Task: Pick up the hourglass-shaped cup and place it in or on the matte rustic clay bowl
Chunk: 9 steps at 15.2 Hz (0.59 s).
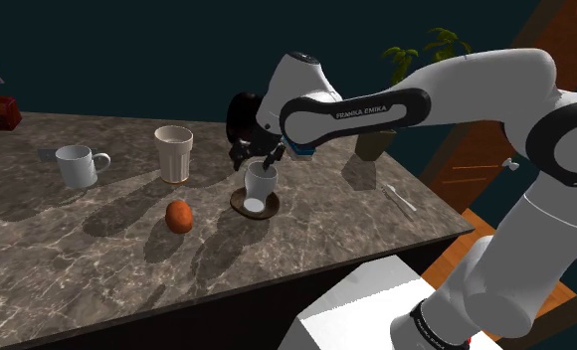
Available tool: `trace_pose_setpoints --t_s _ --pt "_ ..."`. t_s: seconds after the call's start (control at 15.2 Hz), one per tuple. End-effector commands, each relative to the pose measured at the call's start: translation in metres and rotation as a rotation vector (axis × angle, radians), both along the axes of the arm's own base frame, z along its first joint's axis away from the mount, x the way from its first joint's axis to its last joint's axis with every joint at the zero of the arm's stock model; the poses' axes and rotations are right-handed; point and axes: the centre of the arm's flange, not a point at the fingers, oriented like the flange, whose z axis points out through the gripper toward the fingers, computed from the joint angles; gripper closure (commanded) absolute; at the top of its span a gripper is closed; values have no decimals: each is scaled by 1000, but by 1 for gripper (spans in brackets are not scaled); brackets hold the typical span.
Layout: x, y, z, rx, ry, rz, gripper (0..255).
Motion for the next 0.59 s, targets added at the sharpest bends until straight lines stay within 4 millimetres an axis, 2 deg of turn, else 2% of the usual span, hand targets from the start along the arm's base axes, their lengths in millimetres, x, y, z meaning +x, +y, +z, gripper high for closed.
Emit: trace_pose_setpoints --t_s 0.0,0.07,0.53 --pt "-5 -1 24 0 0 0 0" --pt "-8 -2 34 0 0 0 0" --pt "-8 -2 34 0 0 0 0"
